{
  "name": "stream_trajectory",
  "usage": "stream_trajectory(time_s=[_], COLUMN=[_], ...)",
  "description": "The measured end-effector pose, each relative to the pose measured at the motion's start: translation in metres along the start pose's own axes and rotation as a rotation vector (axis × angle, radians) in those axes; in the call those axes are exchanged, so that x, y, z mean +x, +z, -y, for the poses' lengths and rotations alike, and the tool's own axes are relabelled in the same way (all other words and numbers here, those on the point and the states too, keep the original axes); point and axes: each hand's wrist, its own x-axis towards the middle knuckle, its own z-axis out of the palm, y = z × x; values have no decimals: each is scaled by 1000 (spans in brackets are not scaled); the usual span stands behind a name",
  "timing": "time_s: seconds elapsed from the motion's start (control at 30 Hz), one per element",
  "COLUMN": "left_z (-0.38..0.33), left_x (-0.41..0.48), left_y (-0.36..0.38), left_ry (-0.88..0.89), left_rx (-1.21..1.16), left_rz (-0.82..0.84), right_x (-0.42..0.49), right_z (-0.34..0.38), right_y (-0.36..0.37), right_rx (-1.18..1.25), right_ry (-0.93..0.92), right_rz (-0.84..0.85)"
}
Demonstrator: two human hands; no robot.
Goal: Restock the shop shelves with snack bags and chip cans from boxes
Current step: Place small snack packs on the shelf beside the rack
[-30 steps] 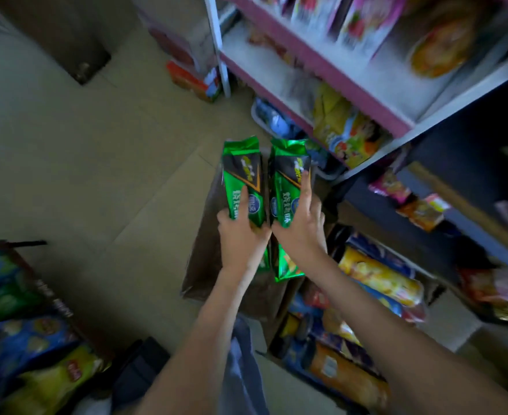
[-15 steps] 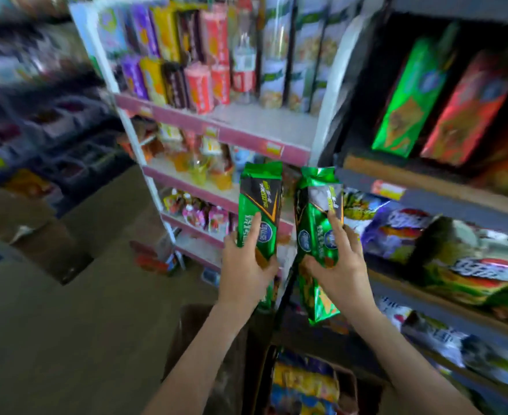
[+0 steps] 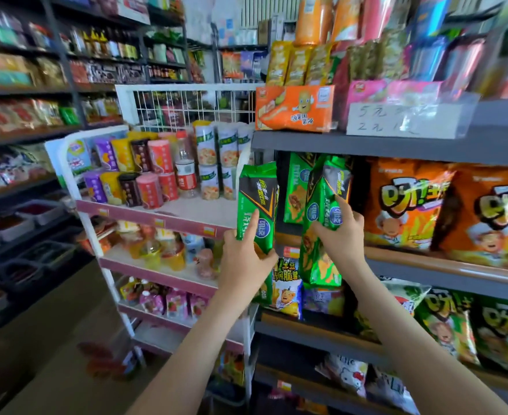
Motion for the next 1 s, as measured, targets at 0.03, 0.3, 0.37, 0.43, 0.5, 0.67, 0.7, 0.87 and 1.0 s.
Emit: stream_trajectory(time_s=[0.03, 0.3, 0.37, 0.43, 0.5, 0.67, 0.7, 0.87, 1.0], left_z=[-6, -25, -25, -23, -23, -25, -26, -31, -29], left_x=[2, 15, 18, 22, 26, 37, 39, 44, 42], left_y=[3, 21, 21, 20, 19, 21, 23, 29, 29], left_ry=[-9, -12, -7, -15, -31, -66, -71, -69, -51], left_rx=[4, -110, -105, -111, -123, -166, -177, -164, -129], left_rz=[-5, -50, -65, -75, -81, -129, -137, -107, -82], right_x=[7, 61, 76, 89, 101, 123, 123, 126, 124], right_z=[1, -12, -10, -7, -2, 9, 10, 8, 4], right_y=[1, 16, 15, 15, 14, 12, 13, 11, 0], right_rx=[19, 49, 13, 0, 5, -50, -60, -32, -82], right_ry=[-3, 84, 133, 175, 204, 237, 233, 250, 221], right_rz=[-37, -89, -51, -58, -87, -99, -109, -87, -14])
